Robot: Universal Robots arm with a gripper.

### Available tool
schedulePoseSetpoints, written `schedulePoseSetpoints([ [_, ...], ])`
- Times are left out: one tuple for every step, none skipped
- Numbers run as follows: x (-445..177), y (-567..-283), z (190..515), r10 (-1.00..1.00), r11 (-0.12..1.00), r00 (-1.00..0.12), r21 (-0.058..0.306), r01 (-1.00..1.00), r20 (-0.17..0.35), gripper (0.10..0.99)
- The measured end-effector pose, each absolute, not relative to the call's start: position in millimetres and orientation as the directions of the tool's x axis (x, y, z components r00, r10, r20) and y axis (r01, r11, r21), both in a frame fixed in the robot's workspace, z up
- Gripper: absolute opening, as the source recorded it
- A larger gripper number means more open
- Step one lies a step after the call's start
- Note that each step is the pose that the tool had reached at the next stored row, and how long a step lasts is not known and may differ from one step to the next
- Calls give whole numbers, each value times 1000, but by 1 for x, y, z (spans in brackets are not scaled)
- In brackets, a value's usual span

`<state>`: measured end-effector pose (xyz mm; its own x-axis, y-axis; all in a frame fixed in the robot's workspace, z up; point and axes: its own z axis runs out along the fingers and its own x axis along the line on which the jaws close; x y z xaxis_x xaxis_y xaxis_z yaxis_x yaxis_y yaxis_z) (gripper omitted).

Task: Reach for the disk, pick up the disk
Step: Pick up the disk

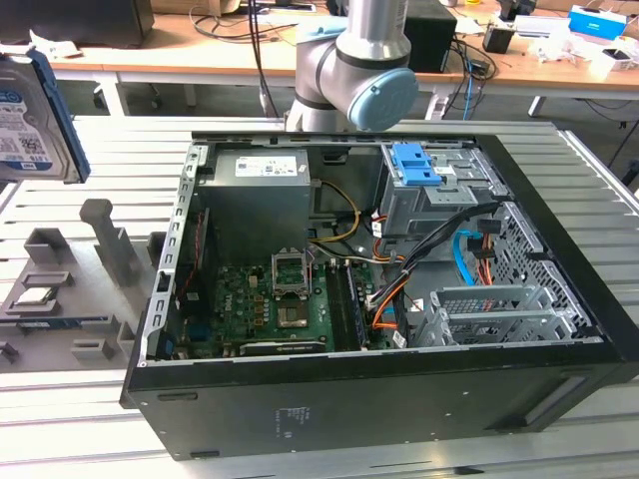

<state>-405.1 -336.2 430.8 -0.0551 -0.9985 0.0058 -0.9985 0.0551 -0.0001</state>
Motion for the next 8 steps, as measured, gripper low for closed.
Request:
schedulePoseSetpoints([
  [-405,-336,436,-998,55,-55,0,-998,6,365],
  [-405,-336,441,-998,55,-55,0,-998,6,365],
  [-405,-336,447,-998,55,-55,0,-998,6,365],
  [-405,-336,452,-998,55,-55,0,-998,6,365],
  [-405,-336,455,-998,55,-55,0,-998,6,365],
  [-405,-336,458,-998,55,-55,0,-998,6,365],
  [-405,-336,464,-998,55,-55,0,-998,6,365],
  [-405,-335,470,-998,55,-55,0,-998,6,365],
])
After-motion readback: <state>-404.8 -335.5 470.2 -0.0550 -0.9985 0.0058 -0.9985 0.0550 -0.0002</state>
